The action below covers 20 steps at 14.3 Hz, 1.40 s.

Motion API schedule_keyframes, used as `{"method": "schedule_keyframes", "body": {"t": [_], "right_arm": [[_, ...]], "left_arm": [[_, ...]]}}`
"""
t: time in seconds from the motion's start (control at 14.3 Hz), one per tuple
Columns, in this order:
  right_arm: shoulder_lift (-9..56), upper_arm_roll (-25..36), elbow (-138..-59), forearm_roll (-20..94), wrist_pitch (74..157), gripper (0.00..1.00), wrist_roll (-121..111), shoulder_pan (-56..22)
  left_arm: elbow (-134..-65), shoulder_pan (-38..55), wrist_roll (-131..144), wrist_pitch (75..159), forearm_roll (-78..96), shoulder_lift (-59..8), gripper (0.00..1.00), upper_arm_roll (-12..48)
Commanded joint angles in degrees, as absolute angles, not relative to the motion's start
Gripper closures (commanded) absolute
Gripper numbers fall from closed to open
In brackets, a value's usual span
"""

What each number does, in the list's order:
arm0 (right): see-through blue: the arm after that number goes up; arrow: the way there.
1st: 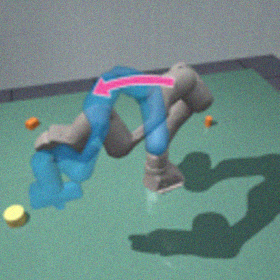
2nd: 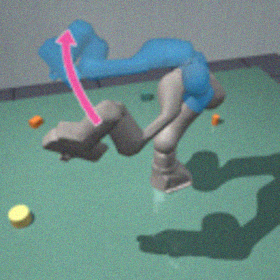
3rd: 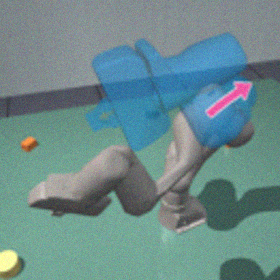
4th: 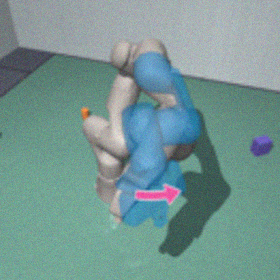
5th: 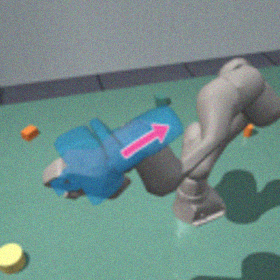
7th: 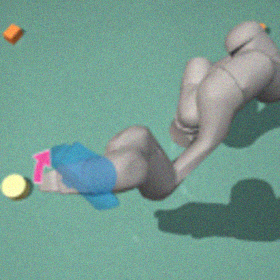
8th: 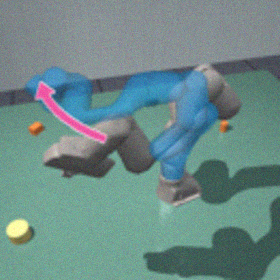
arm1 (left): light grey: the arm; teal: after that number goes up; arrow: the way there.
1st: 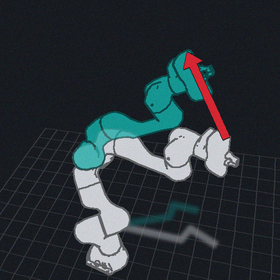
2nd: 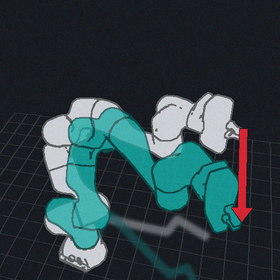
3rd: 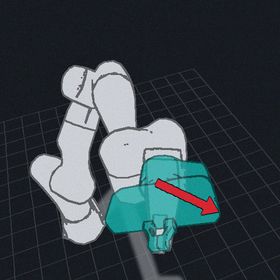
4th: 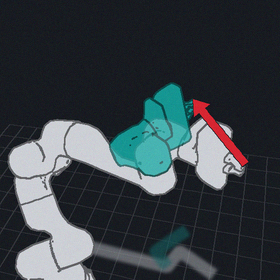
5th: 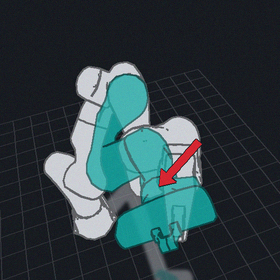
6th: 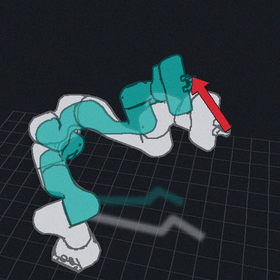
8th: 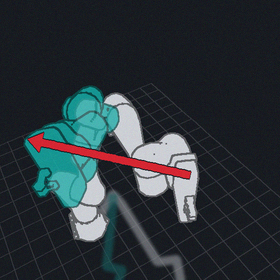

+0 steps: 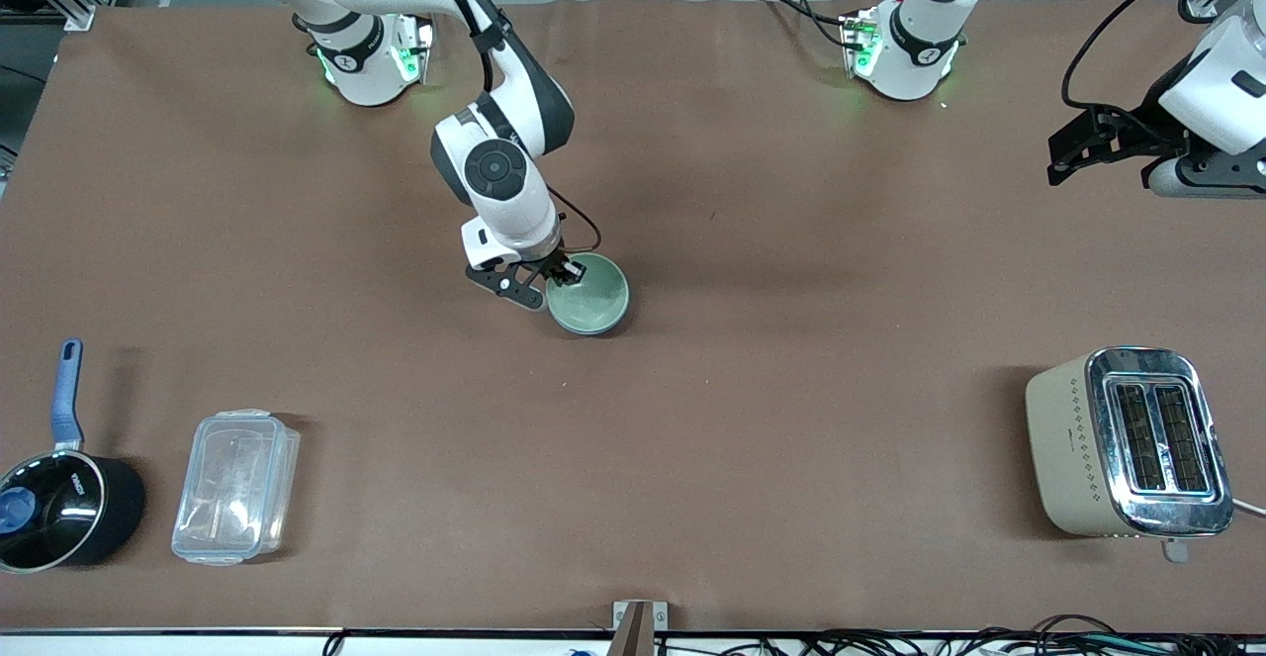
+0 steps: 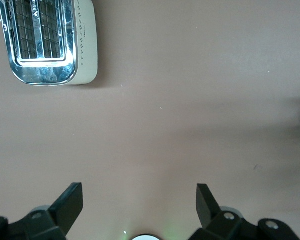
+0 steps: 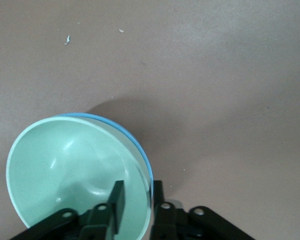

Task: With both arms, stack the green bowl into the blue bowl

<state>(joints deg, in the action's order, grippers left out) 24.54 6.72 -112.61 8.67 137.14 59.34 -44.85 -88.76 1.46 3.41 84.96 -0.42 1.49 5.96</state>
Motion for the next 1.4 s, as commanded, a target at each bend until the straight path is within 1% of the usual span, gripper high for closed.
{"method": "schedule_keyframes", "body": {"t": [0.0,0.07,0.14,0.28,0.35,0.56,0.77,0.91,0.98,1.19,1.26,1.33], "right_arm": [[22.7,7.2,-112.0,7.6,135.7,0.00,59.5,-43.4],[20.6,8.7,-110.7,7.2,132.5,0.00,59.1,-42.9],[19.0,10.9,-108.2,4.7,126.8,0.00,56.2,-42.8],[15.6,16.3,-103.4,1.2,114.9,0.00,48.8,-42.8],[13.6,19.7,-101.4,0.7,111.2,0.00,45.0,-42.8],[7.2,28.3,-100.6,0.4,107.7,0.00,33.1,-42.8],[1.9,35.1,-99.8,0.4,102.8,0.00,21.5,-42.8],[0.9,38.3,-96.5,0.4,97.9,0.00,16.5,-42.8],[1.1,40.2,-93.5,0.4,94.7,0.00,13.9,-42.8],[1.1,45.1,-88.0,0.4,89.1,0.00,6.2,-42.7],[1.2,45.1,-86.2,0.5,87.3,0.00,4.6,-40.9],[1.4,43.4,-84.7,1.0,86.1,0.00,3.7,-36.4]], "left_arm": [[-88.9,1.8,3.1,85.6,0.3,1.5,0.00,5.8],[-88.3,1.8,3.1,85.6,0.3,1.5,0.00,5.8],[-88.3,1.8,3.1,85.6,0.3,1.5,0.00,5.8],[-88.2,1.6,3.0,85.4,0.3,2.0,0.00,5.8],[-88.2,1.5,3.0,85.4,0.3,2.1,0.00,5.8],[-88.2,1.3,3.0,85.5,-0.2,1.8,0.00,5.7],[-87.9,1.8,3.2,85.5,-0.4,1.5,0.00,5.8],[-87.5,1.9,3.2,85.3,-0.4,1.4,0.00,5.9],[-87.1,2.0,3.3,85.3,-0.4,1.2,0.00,5.8],[-86.7,2.1,3.2,85.3,-0.4,1.0,0.00,5.9],[-86.7,2.1,3.2,85.3,-0.4,0.9,0.00,5.9],[-86.7,2.1,3.3,85.3,-0.4,0.9,0.00,5.9]]}}
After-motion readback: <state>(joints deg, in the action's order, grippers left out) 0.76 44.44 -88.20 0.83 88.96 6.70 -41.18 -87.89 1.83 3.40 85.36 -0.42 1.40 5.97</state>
